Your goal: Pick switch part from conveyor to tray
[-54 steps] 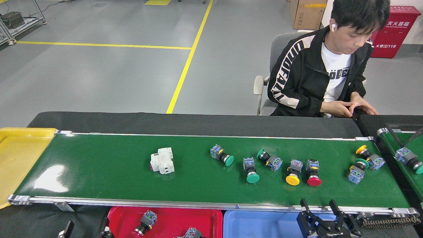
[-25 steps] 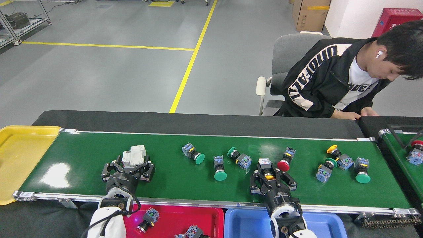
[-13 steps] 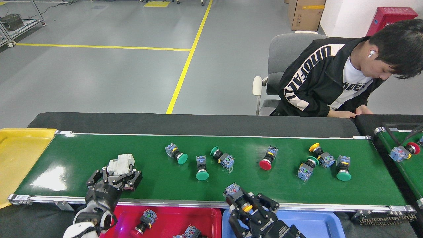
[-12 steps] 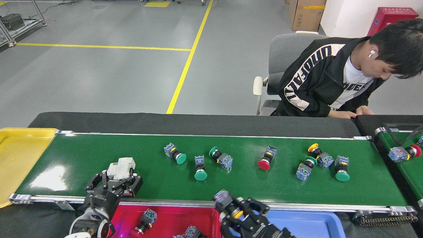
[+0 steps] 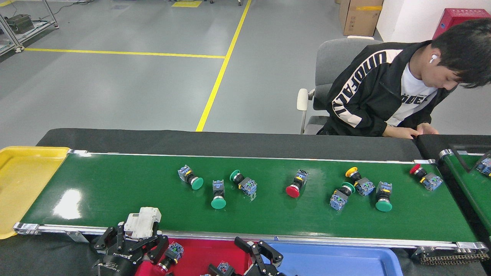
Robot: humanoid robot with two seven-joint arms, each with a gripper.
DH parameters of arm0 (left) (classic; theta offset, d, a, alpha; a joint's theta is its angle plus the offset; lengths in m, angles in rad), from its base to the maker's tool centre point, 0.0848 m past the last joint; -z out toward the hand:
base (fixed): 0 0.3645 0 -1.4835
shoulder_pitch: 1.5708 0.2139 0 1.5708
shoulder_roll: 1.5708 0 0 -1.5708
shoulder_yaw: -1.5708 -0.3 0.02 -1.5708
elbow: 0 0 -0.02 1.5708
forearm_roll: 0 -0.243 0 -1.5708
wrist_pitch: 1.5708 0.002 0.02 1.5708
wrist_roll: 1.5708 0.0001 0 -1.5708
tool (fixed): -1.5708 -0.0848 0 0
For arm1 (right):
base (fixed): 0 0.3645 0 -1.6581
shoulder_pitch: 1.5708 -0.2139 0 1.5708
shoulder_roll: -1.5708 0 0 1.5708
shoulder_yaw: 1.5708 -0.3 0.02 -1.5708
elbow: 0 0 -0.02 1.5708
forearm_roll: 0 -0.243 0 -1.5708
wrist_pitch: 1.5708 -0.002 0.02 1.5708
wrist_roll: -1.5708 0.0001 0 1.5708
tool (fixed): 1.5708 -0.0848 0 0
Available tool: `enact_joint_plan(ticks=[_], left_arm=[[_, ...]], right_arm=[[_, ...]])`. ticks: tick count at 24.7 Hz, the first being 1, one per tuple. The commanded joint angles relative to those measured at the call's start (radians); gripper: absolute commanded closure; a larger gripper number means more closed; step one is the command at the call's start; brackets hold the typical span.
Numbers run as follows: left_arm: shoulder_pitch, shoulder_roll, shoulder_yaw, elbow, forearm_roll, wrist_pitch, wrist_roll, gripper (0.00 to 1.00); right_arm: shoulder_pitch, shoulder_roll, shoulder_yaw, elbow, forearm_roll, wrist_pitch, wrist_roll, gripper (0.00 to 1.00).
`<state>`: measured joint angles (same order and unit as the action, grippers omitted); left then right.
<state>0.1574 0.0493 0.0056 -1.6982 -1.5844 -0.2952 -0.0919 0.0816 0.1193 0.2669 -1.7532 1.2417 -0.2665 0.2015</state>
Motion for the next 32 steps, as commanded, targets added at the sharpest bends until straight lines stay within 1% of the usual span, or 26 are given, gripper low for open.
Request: enact_joint_plan(ticks=[1, 3, 5, 6, 8, 9, 10, 11, 12, 13, 14, 17, 18, 19, 23, 24, 25, 27, 28, 30, 31, 32], left_arm=[[-0.006, 0.003, -0.056, -0.031, -0.019, 0.005, 0.004, 0.82], [-0.002, 0.0, -0.108, -0.032, -0.046, -0.004, 0.004, 0.82], [0.002, 0.001, -0.188, -0.035, -0.068, -0.004, 0.004, 0.82], [-0.004, 0.0, -0.243, -0.035, -0.085, 0.002, 0.003, 0.82], [-0.027, -0.009, -0.358, -0.031, -0.153, 0.005, -0.017, 0.8], [-0.038, -0.029, -0.406, -0.023, -0.187, 0.004, -0.025, 0.78], [-0.049, -0.055, -0.466, -0.009, -0.229, 0.002, -0.029, 0.72], [-0.052, -0.077, -0.51, 0.022, -0.275, 0.004, -0.031, 0.56], [-0.053, -0.092, -0.544, 0.049, -0.315, 0.007, -0.031, 0.34], [-0.053, -0.104, -0.553, 0.057, -0.333, 0.004, -0.031, 0.1], [-0.053, -0.108, -0.555, 0.054, -0.336, -0.001, -0.029, 0.0], [-0.049, -0.098, -0.549, 0.023, -0.332, -0.002, -0.029, 0.0], [-0.045, -0.098, -0.538, 0.009, -0.321, 0.005, -0.028, 0.0], [-0.039, -0.103, -0.498, -0.008, -0.295, 0.013, -0.028, 0.0], [0.034, -0.111, -0.268, -0.083, -0.147, 0.036, -0.028, 0.0], [0.037, -0.108, -0.184, -0.083, -0.114, 0.034, -0.022, 0.0], [0.045, -0.101, -0.101, -0.083, -0.077, 0.03, -0.02, 0.0], [0.059, -0.092, 0.021, -0.083, -0.028, 0.018, -0.019, 0.0], [0.07, -0.085, 0.065, -0.083, -0.022, 0.01, -0.017, 0.0], [0.085, -0.08, 0.154, -0.083, -0.022, 0.011, -0.017, 0.0], [0.09, -0.088, 0.201, -0.083, -0.023, 0.018, -0.017, 0.0], [0.094, -0.091, 0.225, -0.083, -0.023, 0.019, -0.019, 0.0]], right_arm=[[-0.014, -0.003, -0.074, -0.017, 0.001, 0.148, -0.01, 0.06], [-0.014, -0.036, -0.155, -0.017, 0.005, 0.222, -0.013, 0.06], [0.001, -0.069, -0.203, -0.017, 0.019, 0.259, -0.025, 0.06], [0.021, -0.078, -0.222, -0.017, 0.028, 0.277, -0.042, 0.06], [0.082, -0.084, -0.236, -0.017, 0.067, 0.303, -0.099, 0.06], [0.101, -0.086, -0.236, -0.017, 0.087, 0.311, -0.126, 0.06], [0.124, -0.084, -0.236, -0.017, 0.107, 0.317, -0.152, 0.06], [0.145, -0.084, -0.235, -0.017, 0.117, 0.317, -0.16, 0.06], [0.158, -0.081, -0.235, -0.017, 0.12, 0.317, -0.165, 0.06], [0.158, -0.076, -0.235, -0.017, 0.12, 0.317, -0.165, 0.06], [0.158, -0.073, -0.235, -0.017, 0.12, 0.317, -0.165, 0.06], [0.155, -0.075, -0.235, -0.017, 0.12, 0.319, -0.165, 0.06], [0.155, -0.075, -0.235, -0.017, 0.122, 0.317, -0.165, 0.06], [0.155, -0.078, -0.236, -0.017, 0.122, 0.319, -0.165, 0.06], [0.155, -0.079, -0.236, -0.017, 0.12, 0.332, -0.163, 0.06], [0.148, -0.075, -0.236, -0.015, 0.122, 0.351, -0.159, 0.06], [0.129, -0.075, -0.235, -0.014, 0.123, 0.377, -0.154, 0.06], [0.079, -0.078, -0.224, -0.006, 0.14, 0.438, -0.14, 0.06], [0.056, -0.072, -0.209, 0.012, 0.159, 0.471, -0.119, 0.06], [-0.013, -0.05, -0.149, 0.075, 0.188, 0.526, -0.083, 0.06], [-0.057, -0.047, -0.126, 0.126, 0.191, 0.562, -0.076, 0.06], [-0.085, -0.049, -0.115, 0.164, 0.191, 0.589, -0.076, 0.06]])
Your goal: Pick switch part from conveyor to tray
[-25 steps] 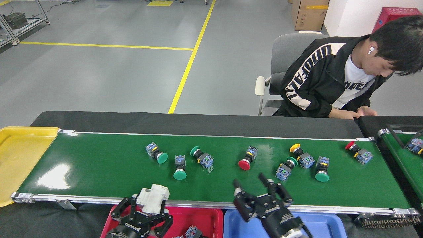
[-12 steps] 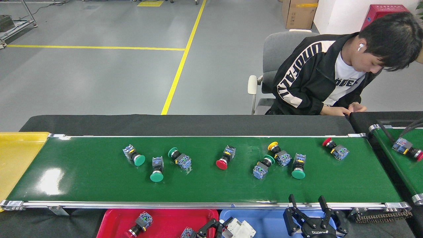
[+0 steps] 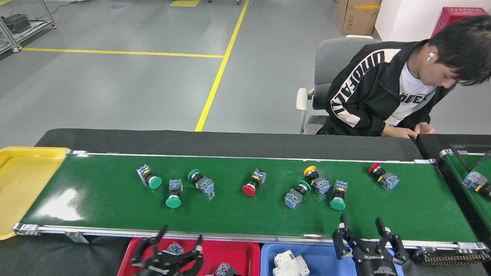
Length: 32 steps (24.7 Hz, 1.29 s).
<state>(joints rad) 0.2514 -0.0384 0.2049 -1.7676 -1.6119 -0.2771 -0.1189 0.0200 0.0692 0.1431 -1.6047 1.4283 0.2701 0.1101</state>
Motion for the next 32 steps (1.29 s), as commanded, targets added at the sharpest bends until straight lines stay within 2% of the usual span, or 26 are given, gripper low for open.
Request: enact_joint_plan(ticks=[1, 4, 5, 6, 7, 8, 9, 11, 14, 17, 21, 24, 25, 26, 27, 28, 29, 30, 32], left_arm=[[0.003, -0.005, 0.045, -0.013, 0.004, 0.003, 0.008, 0.0], [-0.006, -0.006, 0.042, -0.013, 0.0, 0.016, -0.001, 0.0], [-0.017, -0.006, 0.042, -0.012, -0.01, 0.018, -0.005, 0.0], [-0.044, -0.009, 0.042, -0.003, -0.022, 0.019, -0.013, 0.0], [-0.089, -0.011, 0.036, 0.03, -0.034, 0.024, -0.024, 0.0], [-0.141, -0.012, 0.024, 0.089, -0.046, 0.033, -0.033, 0.0], [-0.19, -0.008, 0.016, 0.151, -0.056, 0.044, -0.033, 0.0], [-0.284, 0.003, 0.013, 0.266, -0.06, 0.061, -0.031, 0.0], [-0.392, 0.012, 0.013, 0.393, -0.06, 0.058, -0.025, 0.0], [-0.446, 0.049, 0.014, 0.45, -0.06, 0.062, -0.025, 0.0], [-0.537, 0.071, 0.013, 0.565, -0.06, 0.065, -0.015, 0.0], [-0.58, 0.086, 0.013, 0.602, -0.059, 0.062, -0.015, 0.0], [-0.587, 0.087, 0.013, 0.609, -0.059, 0.061, -0.015, 0.0], [-0.601, 0.087, 0.013, 0.628, -0.06, 0.062, -0.015, 0.0], [-0.62, 0.091, 0.011, 0.66, -0.06, 0.064, -0.015, 0.0], [-0.635, 0.094, 0.011, 0.692, -0.06, 0.064, -0.015, 0.01], [-0.656, 0.098, 0.011, 0.741, -0.06, 0.065, -0.015, 0.05], [-0.685, 0.106, 0.011, 0.795, -0.06, 0.064, -0.013, 0.14], [-0.721, 0.129, 0.011, 0.861, -0.059, 0.053, -0.011, 0.38]], right_arm=[[-0.057, 0.001, 0.023, 0.058, 0.004, 0.083, 0.016, 0.06], [-0.153, 0.006, 0.038, 0.184, 0.001, 0.115, 0.016, 0.07], [-0.172, 0.006, 0.043, 0.213, 0.0, 0.106, 0.016, 0.13], [-0.189, -0.006, 0.056, 0.233, -0.006, 0.093, 0.013, 0.22], [-0.2, -0.012, 0.069, 0.241, -0.019, 0.066, 0.013, 0.36], [-0.201, -0.025, 0.073, 0.243, -0.045, 0.006, 0.01, 0.64], [-0.2, -0.032, 0.073, 0.241, -0.072, -0.046, 0.01, 0.78], [-0.198, -0.032, 0.073, 0.238, -0.083, -0.08, 0.007, 0.87], [-0.2, -0.029, 0.073, 0.232, -0.088, -0.089, 0.007, 0.89], [-0.183, -0.032, 0.078, 0.16, -0.094, -0.12, 0.01, 0.88], [-0.009, -0.023, 0.105, -0.09, -0.101, -0.354, 0.014, 0.87], [0.035, 0.015, 0.22, -0.121, -0.103, -0.509, 0.016, 0.82], [0.037, 0.026, 0.253, -0.12, -0.103, -0.534, 0.016, 0.74], [0.035, 0.037, 0.305, -0.11, -0.101, -0.534, 0.022, 0.52], [0.035, 0.052, 0.349, -0.1, -0.1, -0.516, 0.039, 0.24], [0.035, 0.061, 0.372, -0.096, -0.098, -0.496, 0.053, 0.08], [0.032, 0.069, 0.391, -0.09, -0.098, -0.473, 0.062, 0.04], [0.028, 0.077, 0.397, -0.073, -0.097, -0.465, 0.063, 0.04], [0.015, 0.081, 0.398, -0.052, -0.098, -0.457, 0.063, 0.04]])
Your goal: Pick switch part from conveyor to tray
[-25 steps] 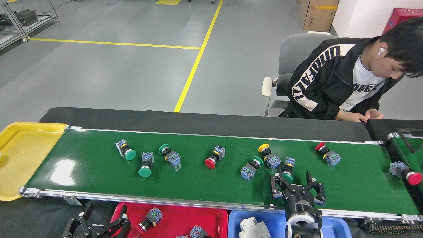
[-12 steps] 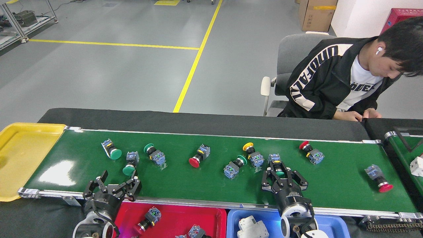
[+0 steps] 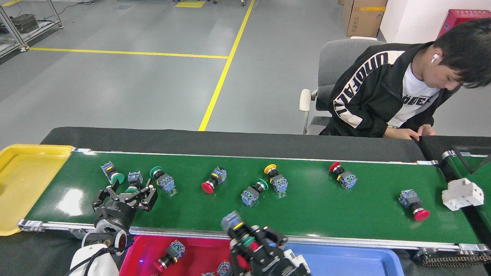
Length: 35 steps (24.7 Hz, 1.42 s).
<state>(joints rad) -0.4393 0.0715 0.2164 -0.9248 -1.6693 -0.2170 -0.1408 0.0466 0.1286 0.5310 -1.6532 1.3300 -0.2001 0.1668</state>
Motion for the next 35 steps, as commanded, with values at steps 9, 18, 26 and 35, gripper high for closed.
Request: enact_joint_plan(ticks=[9, 18, 26, 35], left_arm=[[0.005, 0.056, 0.001, -0.002, 0.055, -0.062, 0.032, 0.91], [0.536, 0.045, 0.003, -0.671, 0.167, -0.197, 0.032, 0.9], [0.792, 0.067, -0.1, -0.855, 0.167, -0.429, 0.096, 0.0], [0.774, -0.105, 0.081, -0.855, 0.171, -0.239, 0.084, 0.0]], right_arm=[[-0.022, -0.015, -0.209, -0.114, 0.0, 0.202, 0.002, 0.04], [0.113, -0.126, -0.417, -0.119, 0.005, 0.34, -0.095, 0.03], [0.182, -0.199, -0.47, -0.117, -0.006, 0.335, -0.122, 0.03], [-0.022, -0.158, -0.459, 0.062, 0.0, 0.407, -0.024, 0.03]])
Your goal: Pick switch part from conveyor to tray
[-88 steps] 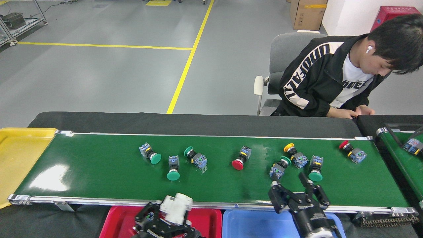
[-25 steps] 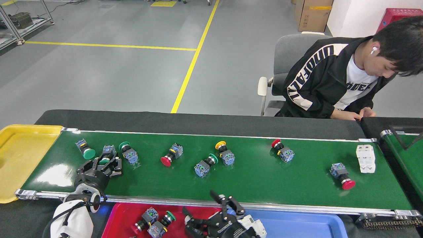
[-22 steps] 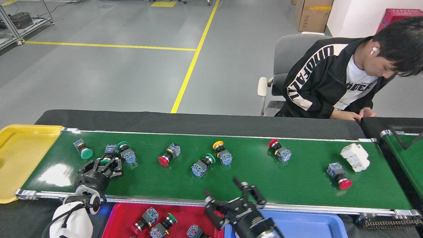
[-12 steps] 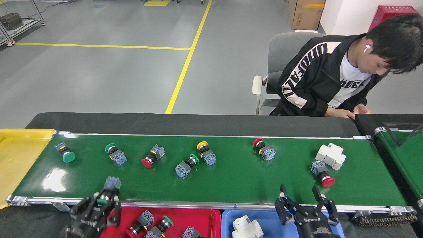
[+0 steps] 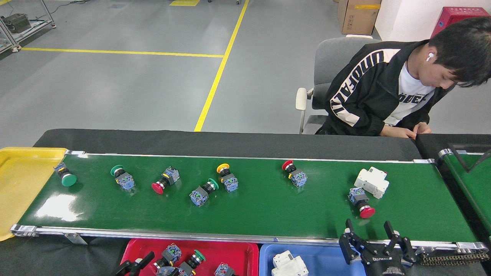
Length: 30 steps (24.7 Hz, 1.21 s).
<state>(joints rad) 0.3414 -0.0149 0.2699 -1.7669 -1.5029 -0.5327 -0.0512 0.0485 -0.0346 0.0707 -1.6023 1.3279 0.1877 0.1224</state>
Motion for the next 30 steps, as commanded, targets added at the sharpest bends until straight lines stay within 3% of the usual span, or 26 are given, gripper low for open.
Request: enact_joint_plan(ticks=[1, 4, 5, 6, 9, 12, 16, 20, 23, 25, 27, 28, 30], left_arm=[[-0.007, -0.039, 0.046, -0.012, 0.004, 0.134, -0.012, 0.0], [-0.007, -0.039, 0.048, -0.012, 0.003, 0.212, -0.018, 0.0], [-0.01, -0.039, 0.046, -0.012, 0.003, 0.214, -0.018, 0.0], [-0.022, -0.039, 0.046, -0.012, -0.003, 0.214, -0.018, 0.0], [-0.131, -0.022, 0.034, 0.03, -0.06, 0.22, -0.019, 0.0], [-0.349, -0.019, 0.034, 0.245, -0.171, 0.221, -0.018, 0.0], [-0.542, 0.01, 0.032, 0.474, -0.191, 0.244, -0.009, 0.0], [-0.64, 0.093, 0.015, 0.644, -0.189, 0.28, 0.028, 0.0], [-0.722, 0.11, -0.009, 0.759, -0.189, 0.286, 0.05, 0.0], [-0.756, 0.113, -0.018, 0.805, -0.188, 0.286, 0.05, 0.0], [-0.789, 0.113, -0.032, 0.837, -0.188, 0.286, 0.05, 0.0], [-0.805, 0.116, -0.043, 0.862, -0.188, 0.286, 0.05, 0.0], [-0.845, 0.119, -0.057, 0.925, -0.188, 0.286, 0.051, 0.01]], right_arm=[[-0.05, 0.007, 0.008, 0.05, 0.004, 0.021, 0.031, 0.03], [-0.107, 0.022, 0.026, 0.114, 0.004, 0.021, 0.033, 0.1], [-0.121, 0.022, 0.041, 0.13, 0.004, 0.007, 0.033, 0.25], [-0.133, 0.015, 0.064, 0.148, -0.002, 0.003, 0.033, 0.46], [-0.157, -0.001, 0.098, 0.168, -0.01, -0.054, 0.031, 0.85], [-0.162, 0.007, 0.098, 0.163, -0.012, -0.093, 0.033, 0.88], [-0.137, 0.002, 0.101, 0.051, -0.058, -0.148, 0.031, 0.87], [0.023, 0.016, 0.118, -0.169, -0.073, -0.372, 0.031, 0.86], [0.047, 0.081, 0.222, -0.166, -0.07, -0.495, 0.033, 0.78], [0.045, 0.107, 0.345, -0.157, -0.056, -0.49, 0.037, 0.62], [0.036, 0.163, 0.471, -0.093, 0.002, -0.415, 0.042, 0.13], [0.03, 0.194, 0.504, -0.048, 0.043, -0.346, 0.04, 0.07], [-0.004, 0.194, 0.555, -0.005, 0.073, -0.257, 0.039, 0.04]])
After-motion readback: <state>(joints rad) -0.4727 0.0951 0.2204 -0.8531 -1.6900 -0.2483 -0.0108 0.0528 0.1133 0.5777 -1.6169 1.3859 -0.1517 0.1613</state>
